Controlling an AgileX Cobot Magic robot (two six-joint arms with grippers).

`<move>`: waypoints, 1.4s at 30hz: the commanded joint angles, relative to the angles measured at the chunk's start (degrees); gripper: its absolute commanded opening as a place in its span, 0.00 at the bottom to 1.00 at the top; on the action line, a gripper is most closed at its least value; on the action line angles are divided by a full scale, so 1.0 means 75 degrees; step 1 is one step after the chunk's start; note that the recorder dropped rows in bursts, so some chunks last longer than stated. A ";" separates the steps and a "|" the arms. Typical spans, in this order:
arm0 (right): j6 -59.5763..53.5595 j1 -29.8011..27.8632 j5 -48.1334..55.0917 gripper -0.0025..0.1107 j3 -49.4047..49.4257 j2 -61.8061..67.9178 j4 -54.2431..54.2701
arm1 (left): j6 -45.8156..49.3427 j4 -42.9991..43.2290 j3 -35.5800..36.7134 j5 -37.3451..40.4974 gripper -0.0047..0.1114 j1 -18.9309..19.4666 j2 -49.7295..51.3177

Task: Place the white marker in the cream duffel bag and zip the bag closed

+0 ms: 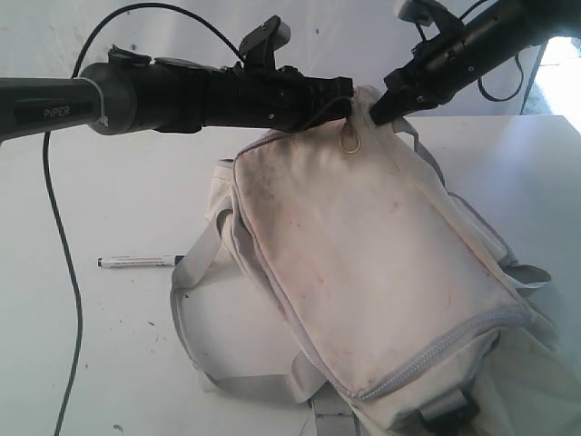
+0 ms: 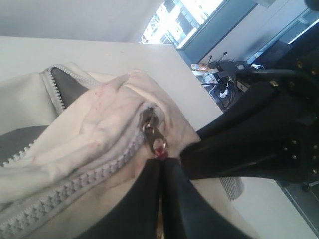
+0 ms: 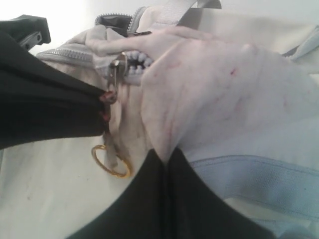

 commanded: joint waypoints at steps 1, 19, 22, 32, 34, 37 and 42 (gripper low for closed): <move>-0.0126 0.0003 0.0005 0.02 0.0009 -0.0124 0.0214 | -0.0596 0.0592 -0.0027 0.0383 0.04 0.0109 -0.0084; -0.0124 -0.0011 0.0005 0.02 0.0009 -0.0124 0.0214 | -0.0686 0.0769 -0.0027 -0.0411 0.50 -0.0164 0.0054; -0.0124 -0.0011 0.0005 0.02 0.0009 -0.0124 0.0214 | -0.0686 0.0543 -0.0027 -0.0517 0.53 -0.0183 0.0054; -0.0138 -0.0011 0.0005 0.02 0.0009 -0.0124 0.0231 | -0.0588 0.0579 -0.0027 -0.1375 0.04 -0.0213 0.0054; -0.0138 -0.0011 0.0005 0.02 0.0009 -0.0124 0.0231 | -0.0436 0.0568 -0.0027 -0.1288 0.04 -0.0213 0.0054; -0.0154 -0.0029 0.0005 0.02 0.0009 -0.0124 0.0192 | -0.0417 0.0771 -0.0027 -0.0817 0.04 -0.0157 0.0054; -0.0121 -0.0029 0.0005 0.02 0.0009 -0.0124 -0.0079 | -0.1493 0.2048 -0.0027 0.0104 0.04 0.0198 -0.0145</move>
